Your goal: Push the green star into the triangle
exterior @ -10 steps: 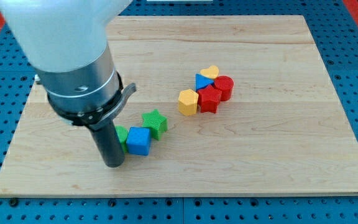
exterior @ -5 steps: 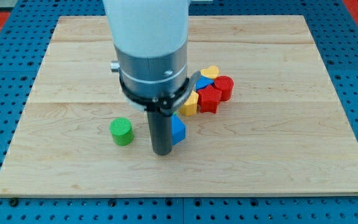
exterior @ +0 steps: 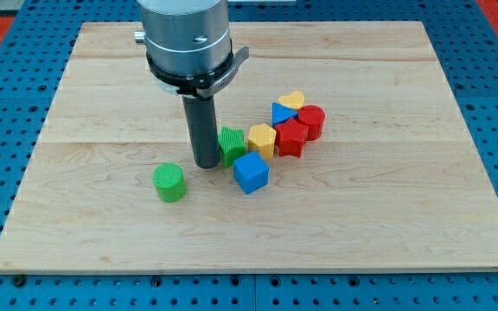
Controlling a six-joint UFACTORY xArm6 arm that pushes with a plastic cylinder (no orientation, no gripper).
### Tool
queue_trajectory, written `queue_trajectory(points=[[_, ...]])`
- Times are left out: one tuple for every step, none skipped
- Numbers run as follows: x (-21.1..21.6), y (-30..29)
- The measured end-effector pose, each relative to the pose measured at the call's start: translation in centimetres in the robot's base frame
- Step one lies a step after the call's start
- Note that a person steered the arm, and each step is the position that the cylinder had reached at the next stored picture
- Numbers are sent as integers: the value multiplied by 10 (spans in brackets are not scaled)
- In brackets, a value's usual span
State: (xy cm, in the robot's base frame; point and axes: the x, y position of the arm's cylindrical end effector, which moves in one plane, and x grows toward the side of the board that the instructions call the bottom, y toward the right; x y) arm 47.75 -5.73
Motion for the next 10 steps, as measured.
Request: queue_trajectory(points=[[-10,14],[-33,17],[-53,14],[-26,-42],[1,-36],[-1,-24],[-27,-18],[-41,29],[-52,40],[-56,-10]])
